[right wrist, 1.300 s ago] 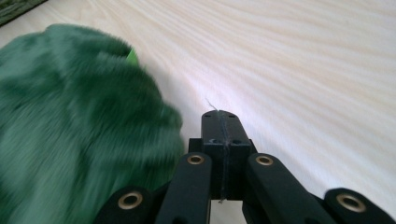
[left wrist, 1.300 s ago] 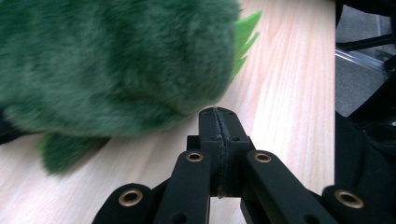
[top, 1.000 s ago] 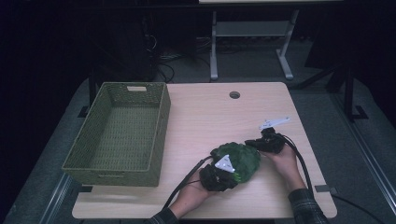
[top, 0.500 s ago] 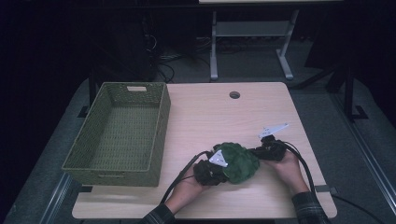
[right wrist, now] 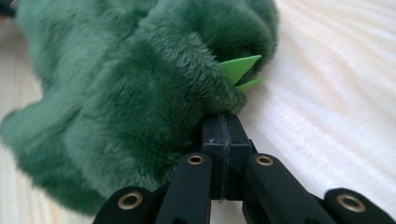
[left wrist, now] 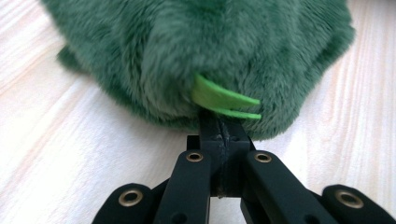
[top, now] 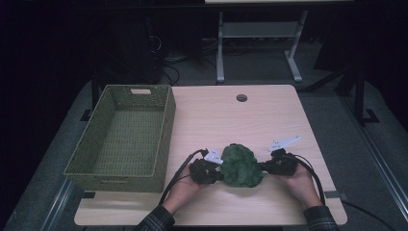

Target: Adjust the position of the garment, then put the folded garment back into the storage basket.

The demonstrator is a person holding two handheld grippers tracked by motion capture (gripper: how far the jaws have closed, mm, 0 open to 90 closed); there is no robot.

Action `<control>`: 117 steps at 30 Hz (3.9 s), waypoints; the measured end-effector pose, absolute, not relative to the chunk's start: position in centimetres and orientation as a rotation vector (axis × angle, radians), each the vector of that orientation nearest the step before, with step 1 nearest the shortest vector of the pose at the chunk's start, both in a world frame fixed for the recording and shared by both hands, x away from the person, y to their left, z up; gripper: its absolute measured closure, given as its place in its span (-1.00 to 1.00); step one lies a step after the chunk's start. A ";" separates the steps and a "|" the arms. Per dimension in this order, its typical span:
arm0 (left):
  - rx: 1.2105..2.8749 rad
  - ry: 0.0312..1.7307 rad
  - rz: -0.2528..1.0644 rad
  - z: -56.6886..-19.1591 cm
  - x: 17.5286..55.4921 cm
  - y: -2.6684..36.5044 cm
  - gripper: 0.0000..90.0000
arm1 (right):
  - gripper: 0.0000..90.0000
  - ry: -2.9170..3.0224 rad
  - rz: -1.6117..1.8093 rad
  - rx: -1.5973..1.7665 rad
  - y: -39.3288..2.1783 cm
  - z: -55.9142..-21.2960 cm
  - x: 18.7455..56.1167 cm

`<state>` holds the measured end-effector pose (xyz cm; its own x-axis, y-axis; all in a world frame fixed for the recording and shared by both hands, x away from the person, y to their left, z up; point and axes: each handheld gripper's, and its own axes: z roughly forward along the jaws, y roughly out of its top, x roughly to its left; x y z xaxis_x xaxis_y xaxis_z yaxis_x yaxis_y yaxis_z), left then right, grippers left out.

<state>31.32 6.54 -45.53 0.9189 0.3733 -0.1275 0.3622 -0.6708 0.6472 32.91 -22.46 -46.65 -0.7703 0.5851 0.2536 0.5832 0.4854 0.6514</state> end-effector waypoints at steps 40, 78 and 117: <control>2.343 0.308 0.084 -41.0 32.9 6.9 -0.66 | -0.89 2.348 1.002 1.201 -26.1 -48.3 28.9; 2.489 0.225 0.041 -45.8 34.2 3.0 -0.05 | -0.89 2.333 0.993 1.221 -26.1 -48.3 28.8; 2.413 0.358 -0.065 -41.5 34.2 4.5 0.51 | -0.88 2.331 0.995 1.226 -26.1 -48.3 28.7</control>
